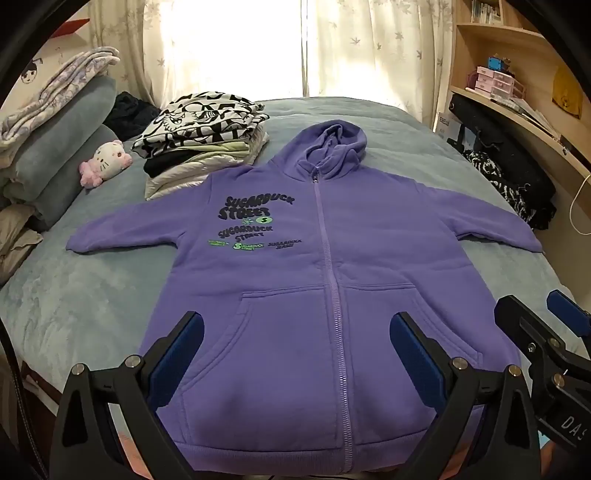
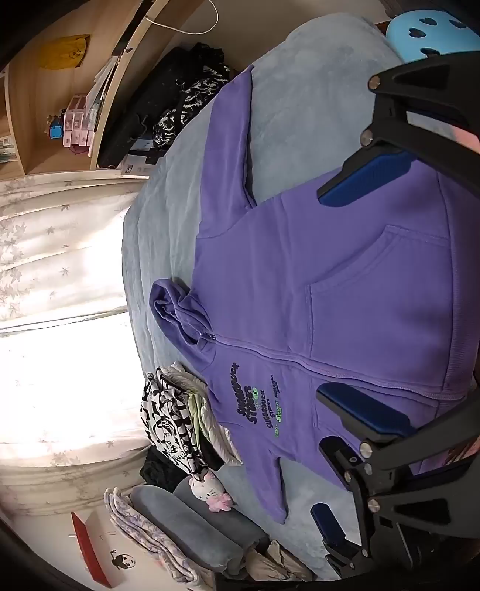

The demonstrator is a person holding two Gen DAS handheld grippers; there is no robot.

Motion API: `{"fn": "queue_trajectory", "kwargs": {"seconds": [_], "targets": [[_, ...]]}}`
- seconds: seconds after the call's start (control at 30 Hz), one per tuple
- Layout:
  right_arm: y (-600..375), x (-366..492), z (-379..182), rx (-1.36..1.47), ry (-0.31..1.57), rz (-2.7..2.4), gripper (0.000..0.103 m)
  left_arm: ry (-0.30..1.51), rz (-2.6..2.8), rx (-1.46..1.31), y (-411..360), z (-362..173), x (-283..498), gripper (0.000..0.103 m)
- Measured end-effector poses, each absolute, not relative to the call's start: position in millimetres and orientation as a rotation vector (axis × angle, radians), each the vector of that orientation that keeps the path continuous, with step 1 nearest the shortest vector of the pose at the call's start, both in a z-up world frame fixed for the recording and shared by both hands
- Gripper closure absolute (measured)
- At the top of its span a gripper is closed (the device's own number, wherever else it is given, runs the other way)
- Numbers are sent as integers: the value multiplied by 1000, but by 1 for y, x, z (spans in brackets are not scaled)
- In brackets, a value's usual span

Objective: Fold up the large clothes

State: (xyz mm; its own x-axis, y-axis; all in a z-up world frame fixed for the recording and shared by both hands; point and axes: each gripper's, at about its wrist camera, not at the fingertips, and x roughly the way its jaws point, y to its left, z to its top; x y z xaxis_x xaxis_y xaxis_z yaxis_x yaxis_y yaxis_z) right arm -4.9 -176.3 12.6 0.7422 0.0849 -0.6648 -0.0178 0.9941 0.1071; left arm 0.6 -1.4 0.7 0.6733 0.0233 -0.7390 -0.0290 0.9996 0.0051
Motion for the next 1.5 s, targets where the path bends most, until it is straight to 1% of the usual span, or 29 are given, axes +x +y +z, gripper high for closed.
{"fn": "queue_trajectory", "kwargs": {"seconds": [0.17, 0.4, 1.5], "targets": [[-175, -6, 14, 87, 722, 58, 6, 798, 34, -25, 5, -1, -7, 4], [-174, 3, 9, 98, 770, 79, 6, 821, 39, -28, 4, 2, -5, 4], [-179, 0, 5, 111, 786, 79, 6, 835, 36, -16, -1, -4, -8, 4]]}}
